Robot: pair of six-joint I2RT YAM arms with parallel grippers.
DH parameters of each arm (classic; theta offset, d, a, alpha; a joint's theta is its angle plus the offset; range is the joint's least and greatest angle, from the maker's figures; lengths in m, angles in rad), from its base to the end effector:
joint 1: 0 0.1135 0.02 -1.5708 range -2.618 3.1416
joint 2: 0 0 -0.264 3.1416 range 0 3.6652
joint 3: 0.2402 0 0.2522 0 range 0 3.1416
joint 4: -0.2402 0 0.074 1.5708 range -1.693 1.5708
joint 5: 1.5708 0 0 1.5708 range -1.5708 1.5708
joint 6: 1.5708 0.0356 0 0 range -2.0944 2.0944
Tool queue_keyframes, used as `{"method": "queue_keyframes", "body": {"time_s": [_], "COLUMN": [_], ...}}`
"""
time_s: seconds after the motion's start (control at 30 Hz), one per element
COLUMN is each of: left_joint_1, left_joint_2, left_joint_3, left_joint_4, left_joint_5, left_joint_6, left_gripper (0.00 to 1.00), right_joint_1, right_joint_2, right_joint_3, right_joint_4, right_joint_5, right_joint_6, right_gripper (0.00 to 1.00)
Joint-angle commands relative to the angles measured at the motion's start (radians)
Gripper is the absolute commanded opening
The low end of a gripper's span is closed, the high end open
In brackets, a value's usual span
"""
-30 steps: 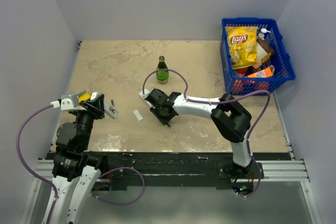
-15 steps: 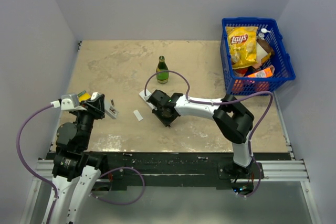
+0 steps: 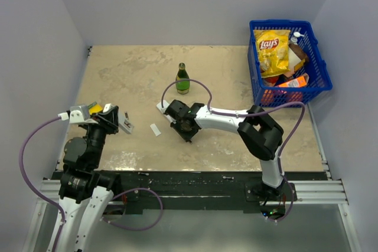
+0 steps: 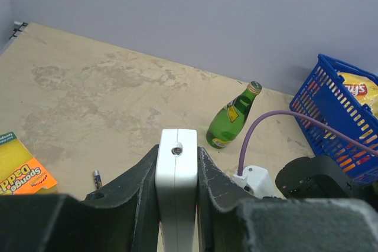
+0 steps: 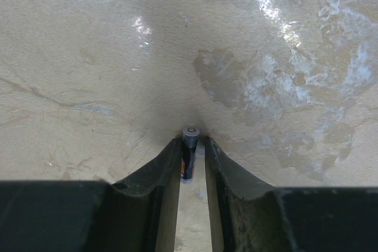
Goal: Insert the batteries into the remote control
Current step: Pick up the battery from the center of the board.
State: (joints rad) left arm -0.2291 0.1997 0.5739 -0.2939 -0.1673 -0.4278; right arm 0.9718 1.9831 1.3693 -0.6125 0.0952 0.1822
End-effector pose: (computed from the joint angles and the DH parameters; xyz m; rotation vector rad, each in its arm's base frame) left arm 0.0754 -0.0115 0.3200 -0.2841 1.4778 -0.4050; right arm 0.2269 0.3264 0.1603 -1.0546 2.5912 0.1538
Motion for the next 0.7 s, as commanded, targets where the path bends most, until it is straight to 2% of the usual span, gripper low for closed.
{"method": "queue_keyframes", "body": {"time_s": [0.0,0.13,0.23,0.33,0.43,0.67], "left_joint_1": [0.005,0.005,0.005,0.005,0.005,0.005], "left_joint_2": [0.015,0.024,0.038,0.053,0.069,0.104], "left_joint_3": [-0.009,-0.016,-0.028,-0.039,-0.058,-0.16], "left_joint_4": [0.05,0.058,0.071,0.091,0.12,0.271], "left_joint_5": [0.026,0.046,0.068,0.091,0.118,0.221], "left_joint_6": [-0.022,-0.035,-0.06,-0.084,-0.118,-0.255], "left_gripper": [0.0,0.0,0.0,0.0,0.0,0.0], "right_joint_1": [0.001,0.001,0.001,0.001,0.001,0.001], "right_joint_2": [0.089,0.1,0.085,0.051,0.01,-0.236], "right_joint_3": [-0.009,0.007,0.002,-0.019,-0.045,-0.136], "right_joint_4": [-0.003,0.002,0.01,0.019,0.039,0.167], "right_joint_5": [-0.074,-0.084,-0.088,-0.083,-0.071,0.015], "right_joint_6": [-0.018,-0.026,-0.035,-0.038,-0.043,-0.043], "right_gripper": [0.25,0.2,0.08,0.01,0.0,0.0]}}
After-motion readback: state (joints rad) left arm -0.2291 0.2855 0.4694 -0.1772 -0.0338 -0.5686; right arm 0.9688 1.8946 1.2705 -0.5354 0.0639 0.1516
